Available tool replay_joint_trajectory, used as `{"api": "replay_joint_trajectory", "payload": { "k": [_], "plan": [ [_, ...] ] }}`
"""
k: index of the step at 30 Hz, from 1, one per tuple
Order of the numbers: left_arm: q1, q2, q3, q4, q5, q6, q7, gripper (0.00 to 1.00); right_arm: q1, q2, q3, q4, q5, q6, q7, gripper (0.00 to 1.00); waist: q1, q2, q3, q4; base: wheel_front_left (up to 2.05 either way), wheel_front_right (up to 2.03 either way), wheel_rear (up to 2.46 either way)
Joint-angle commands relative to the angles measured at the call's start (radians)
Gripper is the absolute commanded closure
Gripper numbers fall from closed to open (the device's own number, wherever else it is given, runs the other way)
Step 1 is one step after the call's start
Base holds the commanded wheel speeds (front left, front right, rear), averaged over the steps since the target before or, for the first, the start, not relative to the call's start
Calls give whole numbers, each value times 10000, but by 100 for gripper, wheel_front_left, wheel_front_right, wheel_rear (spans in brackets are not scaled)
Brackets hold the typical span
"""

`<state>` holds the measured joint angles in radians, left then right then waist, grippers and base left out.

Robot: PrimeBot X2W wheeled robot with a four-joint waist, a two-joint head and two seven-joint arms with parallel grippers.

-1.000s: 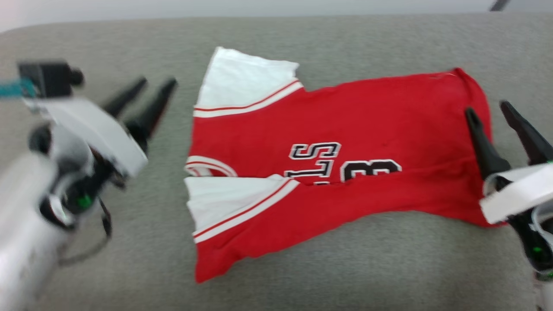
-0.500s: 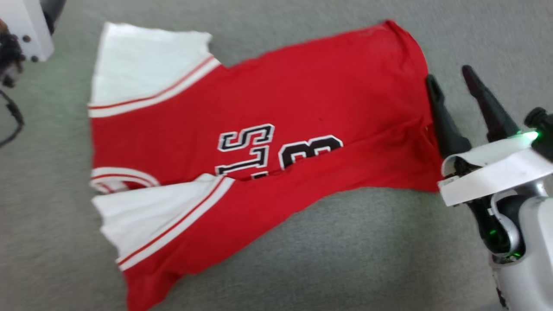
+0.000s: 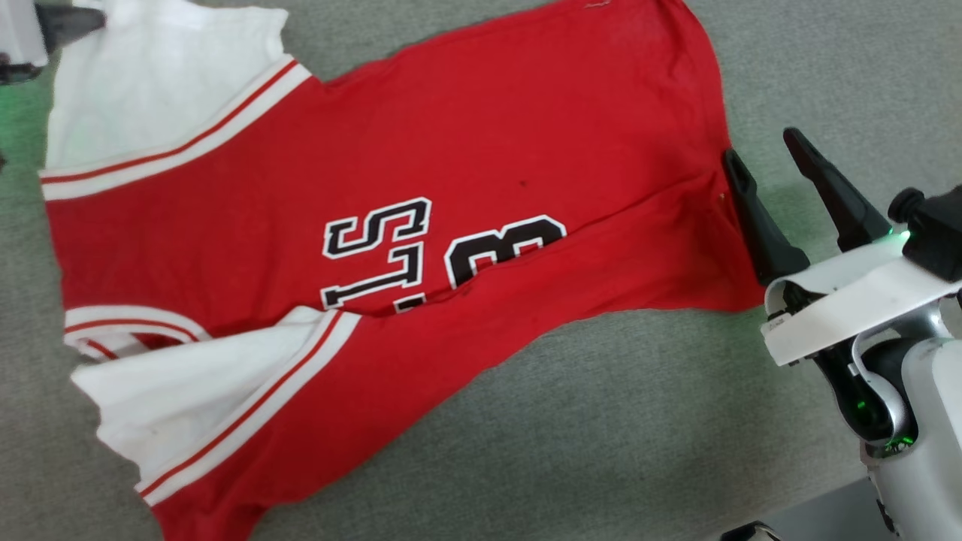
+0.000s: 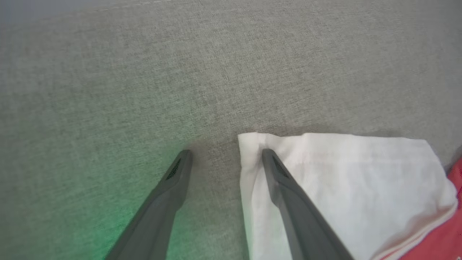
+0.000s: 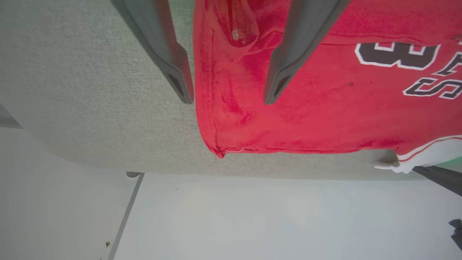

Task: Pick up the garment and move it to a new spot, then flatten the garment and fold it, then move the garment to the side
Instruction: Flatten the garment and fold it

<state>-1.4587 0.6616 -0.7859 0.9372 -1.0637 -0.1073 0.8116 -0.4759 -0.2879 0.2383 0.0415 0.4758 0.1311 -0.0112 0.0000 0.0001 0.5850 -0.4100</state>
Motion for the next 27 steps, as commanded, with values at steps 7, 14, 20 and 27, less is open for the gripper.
{"api": "replay_joint_trajectory", "payload": {
  "k": [7,14,20,27],
  "plan": [
    [845,-791,-464,-381,-495,-234,912,90,-515,-166,272,-73,228,-7,289,0,0,-1,47,379,0,0,0],
    [616,-915,-576,-553,-368,-226,314,100,-2128,-514,897,651,623,-9,1633,0,0,-1,238,692,0,0,0],
    [434,-1312,-794,-973,-528,-233,85,100,-4560,-1137,1760,2305,1111,-9,4287,0,0,-1,495,1298,0,0,0],
    [317,-1669,-1136,-1348,-781,-237,-53,100,-6825,-1341,1533,4766,1713,-7,6744,0,0,-1,732,2020,0,0,0]
  ]
}}
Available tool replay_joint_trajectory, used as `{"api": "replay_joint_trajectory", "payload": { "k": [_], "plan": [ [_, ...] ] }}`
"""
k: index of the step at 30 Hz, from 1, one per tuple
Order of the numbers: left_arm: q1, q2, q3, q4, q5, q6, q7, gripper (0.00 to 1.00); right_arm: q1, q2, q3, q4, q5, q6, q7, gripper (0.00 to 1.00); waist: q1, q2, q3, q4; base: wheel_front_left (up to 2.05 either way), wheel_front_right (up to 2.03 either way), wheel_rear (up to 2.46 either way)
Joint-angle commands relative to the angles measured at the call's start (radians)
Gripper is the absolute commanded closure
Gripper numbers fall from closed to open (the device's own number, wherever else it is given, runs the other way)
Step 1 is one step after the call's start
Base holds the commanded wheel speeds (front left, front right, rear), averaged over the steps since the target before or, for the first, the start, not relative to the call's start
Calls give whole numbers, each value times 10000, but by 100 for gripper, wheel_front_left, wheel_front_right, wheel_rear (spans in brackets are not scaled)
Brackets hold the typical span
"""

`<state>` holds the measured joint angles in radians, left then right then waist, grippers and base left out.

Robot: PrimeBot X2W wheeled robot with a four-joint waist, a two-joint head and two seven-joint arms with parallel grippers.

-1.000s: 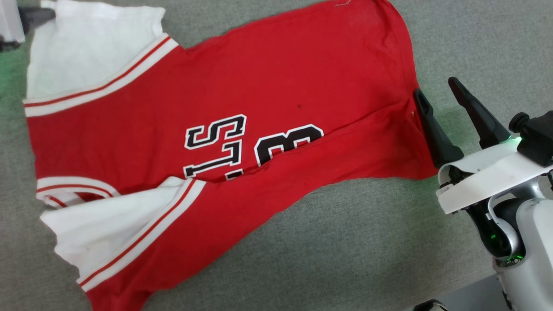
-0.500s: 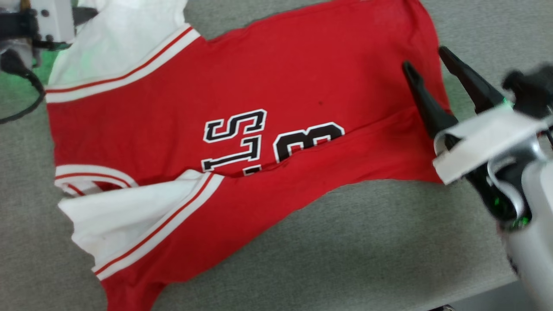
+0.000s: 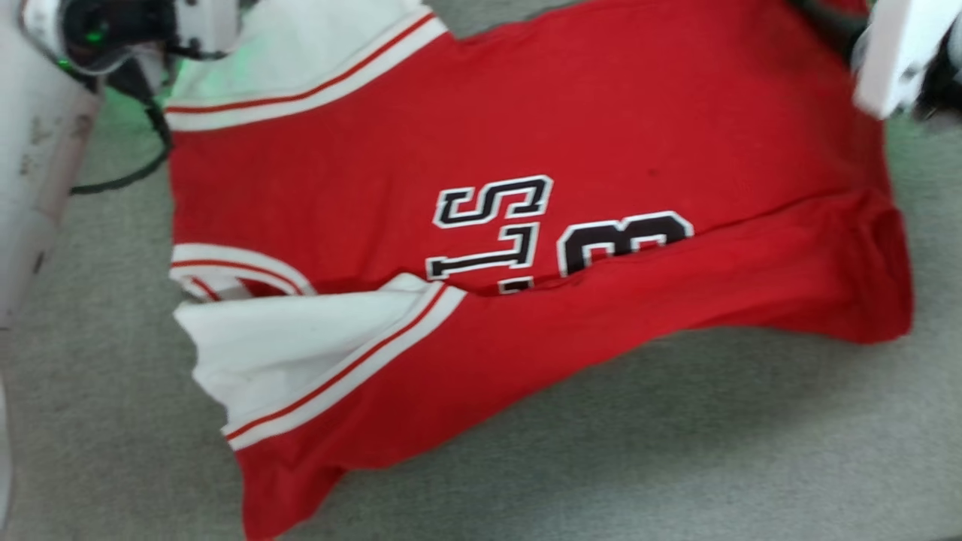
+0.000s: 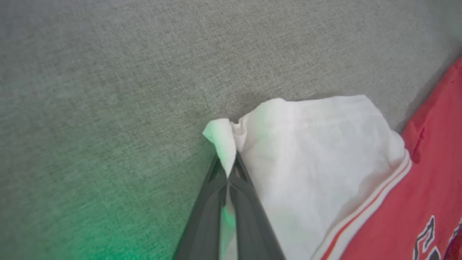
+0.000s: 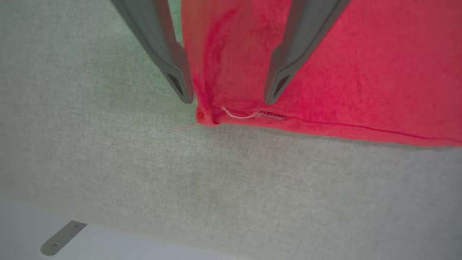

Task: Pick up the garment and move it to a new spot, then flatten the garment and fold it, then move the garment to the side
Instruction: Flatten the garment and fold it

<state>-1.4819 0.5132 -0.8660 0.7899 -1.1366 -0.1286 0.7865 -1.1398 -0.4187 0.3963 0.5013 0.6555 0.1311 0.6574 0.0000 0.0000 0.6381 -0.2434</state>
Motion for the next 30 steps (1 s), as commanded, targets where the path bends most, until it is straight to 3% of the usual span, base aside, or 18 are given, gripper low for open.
{"api": "replay_joint_trajectory", "payload": {
  "k": [1,8,9,10,22,26,30],
  "plan": [
    [544,-195,-385,73,-92,-24,177,100,-340,-33,-32,495,-155,-7,196,0,0,0,218,416,0,0,0],
    [507,-142,-703,-77,-320,-5,10,100,-774,182,596,1819,-42,-1,592,0,0,0,274,658,0,0,0],
    [491,-117,-727,-73,-362,1,-40,100,-786,191,661,1893,37,-1,523,56,0,0,275,663,0,0,0],
    [483,-96,-751,-79,-402,1,-107,100,-815,199,739,1952,113,0,450,100,0,0,268,666,0,0,0],
    [906,155,-511,-1137,-1517,-9,-1790,100,-214,-428,1630,2063,608,-9,-1564,100,0,0,-1503,1053,0,0,0],
    [1562,496,-501,-2265,-2105,-10,-2334,100,475,-924,1988,1488,1150,-9,-2181,100,0,0,-2317,1299,0,0,0],
    [2364,1180,-642,-3790,-2460,-10,-2879,100,1370,-1687,2472,543,1699,-9,-2494,100,0,0,-2948,1515,0,0,0]
  ]
}}
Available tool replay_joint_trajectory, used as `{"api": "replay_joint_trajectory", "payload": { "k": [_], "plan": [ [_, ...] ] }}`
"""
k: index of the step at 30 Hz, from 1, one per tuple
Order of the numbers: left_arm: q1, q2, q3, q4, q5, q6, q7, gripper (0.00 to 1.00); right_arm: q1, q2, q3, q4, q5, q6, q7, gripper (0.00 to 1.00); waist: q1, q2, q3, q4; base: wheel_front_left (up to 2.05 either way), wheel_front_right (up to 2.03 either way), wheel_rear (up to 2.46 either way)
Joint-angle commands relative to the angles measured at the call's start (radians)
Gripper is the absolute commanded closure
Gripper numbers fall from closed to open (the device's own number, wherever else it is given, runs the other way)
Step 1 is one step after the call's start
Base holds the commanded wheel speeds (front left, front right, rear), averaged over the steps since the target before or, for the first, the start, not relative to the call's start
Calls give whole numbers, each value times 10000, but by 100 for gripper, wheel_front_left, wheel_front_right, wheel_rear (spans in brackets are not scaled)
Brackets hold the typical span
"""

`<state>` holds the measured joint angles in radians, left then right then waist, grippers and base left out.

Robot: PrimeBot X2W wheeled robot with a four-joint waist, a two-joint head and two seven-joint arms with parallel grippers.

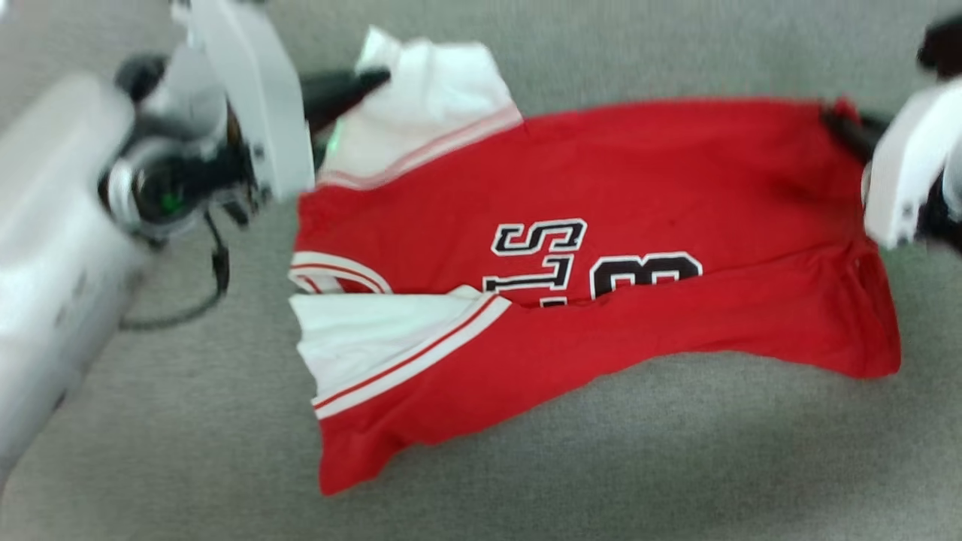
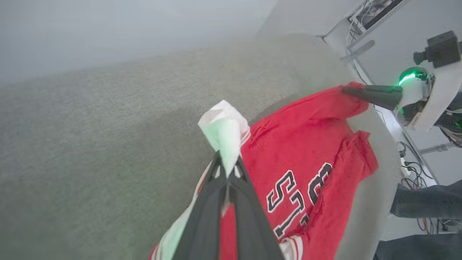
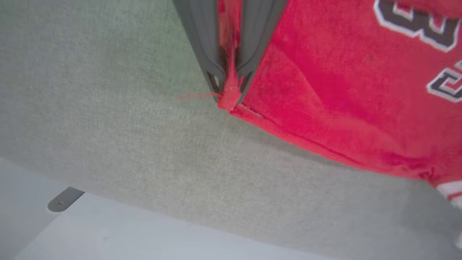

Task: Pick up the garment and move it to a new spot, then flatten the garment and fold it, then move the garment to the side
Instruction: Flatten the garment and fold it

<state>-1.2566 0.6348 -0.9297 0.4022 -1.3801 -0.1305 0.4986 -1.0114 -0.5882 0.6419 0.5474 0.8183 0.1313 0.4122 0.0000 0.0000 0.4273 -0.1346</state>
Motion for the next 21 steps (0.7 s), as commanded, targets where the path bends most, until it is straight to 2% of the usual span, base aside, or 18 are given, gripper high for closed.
{"api": "replay_joint_trajectory", "payload": {
  "k": [1,4,6,13,16,21],
  "plan": [
    [363,139,-54,-326,-93,9,-175,100,364,-231,198,-265,220,-11,-59,100,0,0,-964,479,0,0,0],
    [1458,903,-172,-2030,-451,9,-810,100,1421,-1184,479,-1329,797,-11,-265,100,0,0,-1297,614,0,0,0],
    [1777,1108,-235,-2447,-491,9,-988,100,1691,-1353,483,-1565,877,-11,-319,100,0,0,-1350,630,0,0,0],
    [3947,2379,-524,-4517,-438,8,-2553,100,3400,-2323,362,-2730,1305,-11,-722,100,0,0,-1552,763,0,0,0],
    [4715,2663,-681,-4925,-323,25,-3090,100,4037,-2523,99,-2905,1413,-11,-895,100,0,0,-1552,836,0,0,0],
    [5595,2528,-842,-4873,-295,164,-3854,100,4746,-2374,-343,-2652,1296,-11,-1216,100,0,0,-1408,974,0,0,0]
  ]
}}
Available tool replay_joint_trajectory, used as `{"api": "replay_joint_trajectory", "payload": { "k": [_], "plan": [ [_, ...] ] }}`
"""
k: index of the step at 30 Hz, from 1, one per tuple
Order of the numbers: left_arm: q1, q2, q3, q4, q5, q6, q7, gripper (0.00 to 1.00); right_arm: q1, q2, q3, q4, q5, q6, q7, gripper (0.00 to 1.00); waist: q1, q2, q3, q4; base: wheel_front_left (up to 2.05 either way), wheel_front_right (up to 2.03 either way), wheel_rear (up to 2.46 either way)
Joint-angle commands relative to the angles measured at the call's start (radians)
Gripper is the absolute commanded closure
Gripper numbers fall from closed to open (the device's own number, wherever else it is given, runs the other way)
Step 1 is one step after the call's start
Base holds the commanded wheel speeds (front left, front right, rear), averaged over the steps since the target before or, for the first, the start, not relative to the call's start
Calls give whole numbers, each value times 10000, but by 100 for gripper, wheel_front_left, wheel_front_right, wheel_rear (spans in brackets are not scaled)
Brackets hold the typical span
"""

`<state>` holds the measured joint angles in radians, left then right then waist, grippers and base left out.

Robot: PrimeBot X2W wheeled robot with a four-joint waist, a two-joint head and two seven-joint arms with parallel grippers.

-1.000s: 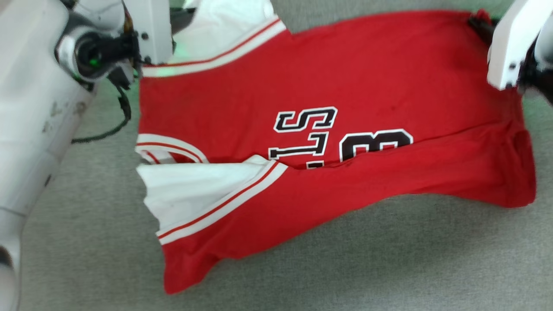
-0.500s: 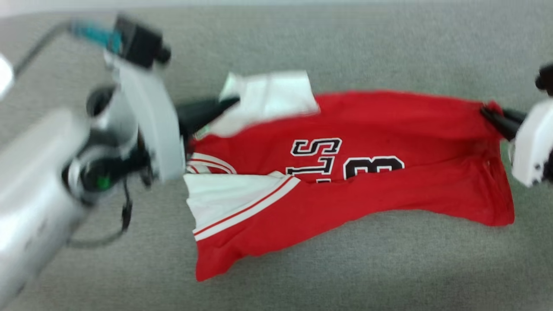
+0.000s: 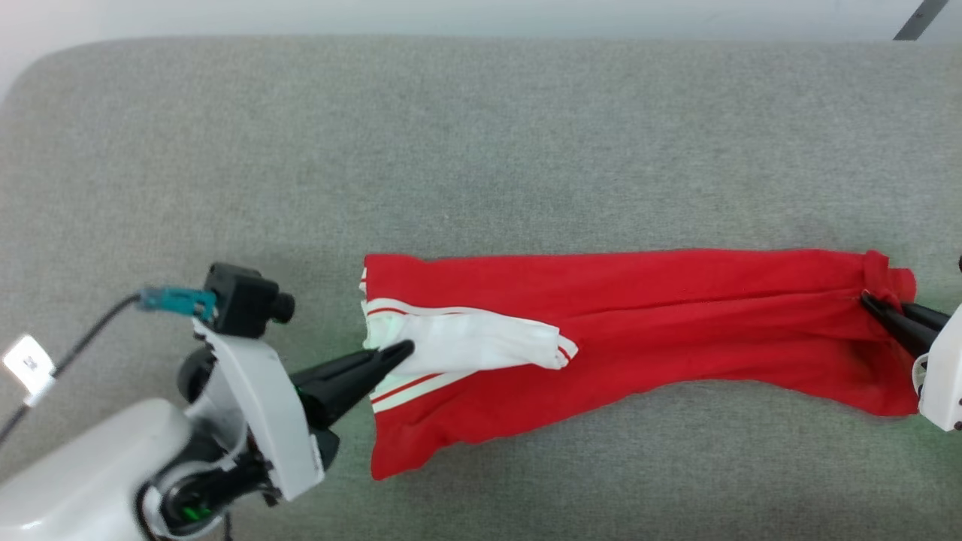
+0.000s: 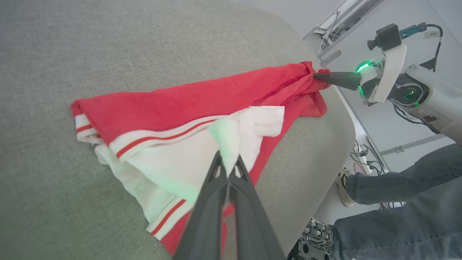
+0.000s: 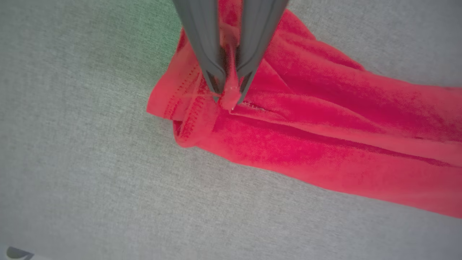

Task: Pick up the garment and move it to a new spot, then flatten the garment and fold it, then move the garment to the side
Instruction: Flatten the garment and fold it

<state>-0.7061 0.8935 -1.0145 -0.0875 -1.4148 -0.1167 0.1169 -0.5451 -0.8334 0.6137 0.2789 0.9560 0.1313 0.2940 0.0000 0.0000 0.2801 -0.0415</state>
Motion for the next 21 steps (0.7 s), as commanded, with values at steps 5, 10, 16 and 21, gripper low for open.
{"api": "replay_joint_trajectory", "payload": {
  "k": [5,10,16,21],
  "plan": [
    [344,-635,-70,934,68,104,-484,100,289,564,-465,798,-502,-11,-235,100,0,0,318,117,0,0,0],
    [347,-1128,-251,2047,332,61,-670,100,168,1162,-583,1251,-824,-11,-287,100,0,0,552,57,0,0,0],
    [463,-1604,-237,2922,393,-48,-1243,42,336,1475,-811,1259,-651,-11,-555,0,0,0,484,63,0,0,0],
    [694,-1740,-50,3046,432,-85,-1999,0,707,1336,-1400,923,-540,-11,-730,0,0,0,110,181,0,0,0]
  ]
}}
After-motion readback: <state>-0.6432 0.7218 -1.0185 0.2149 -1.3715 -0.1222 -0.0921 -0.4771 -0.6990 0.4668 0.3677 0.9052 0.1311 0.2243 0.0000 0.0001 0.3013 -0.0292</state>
